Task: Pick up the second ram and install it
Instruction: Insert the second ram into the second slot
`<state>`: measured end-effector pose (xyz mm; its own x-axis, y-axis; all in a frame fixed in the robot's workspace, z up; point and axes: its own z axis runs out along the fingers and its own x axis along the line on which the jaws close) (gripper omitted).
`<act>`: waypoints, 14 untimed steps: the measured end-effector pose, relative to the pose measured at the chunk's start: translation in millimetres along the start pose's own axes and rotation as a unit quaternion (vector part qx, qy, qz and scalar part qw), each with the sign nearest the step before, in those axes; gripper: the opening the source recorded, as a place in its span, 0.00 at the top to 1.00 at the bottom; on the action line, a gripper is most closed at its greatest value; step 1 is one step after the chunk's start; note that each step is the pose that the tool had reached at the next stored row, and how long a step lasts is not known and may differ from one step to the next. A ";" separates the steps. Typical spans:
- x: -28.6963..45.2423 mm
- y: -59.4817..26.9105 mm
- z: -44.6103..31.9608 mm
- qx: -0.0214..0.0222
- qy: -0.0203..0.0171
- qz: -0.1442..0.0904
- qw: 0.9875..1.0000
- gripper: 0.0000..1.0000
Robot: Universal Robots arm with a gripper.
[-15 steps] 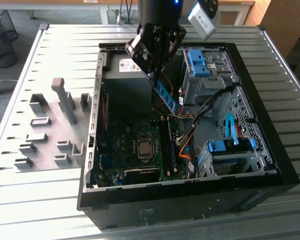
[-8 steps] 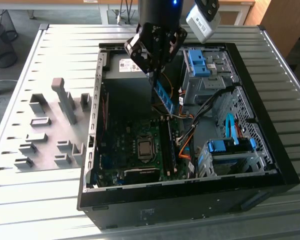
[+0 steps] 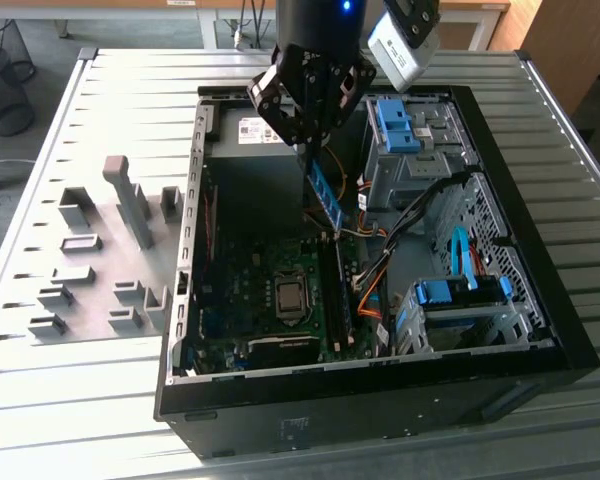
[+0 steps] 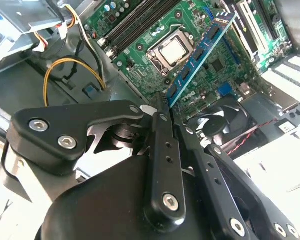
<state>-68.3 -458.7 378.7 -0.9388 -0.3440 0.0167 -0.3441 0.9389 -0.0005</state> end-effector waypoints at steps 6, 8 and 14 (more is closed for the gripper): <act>0.0 0.0 0.3 0.000 0.000 0.028 1.000 0.86; 0.0 0.0 0.4 -0.001 0.000 0.037 0.999 0.86; 0.0 0.0 0.7 -0.001 0.000 0.065 0.998 0.86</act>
<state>-68.3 -458.7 377.9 -0.9755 -0.2192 0.0168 -0.2192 0.9757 -0.0006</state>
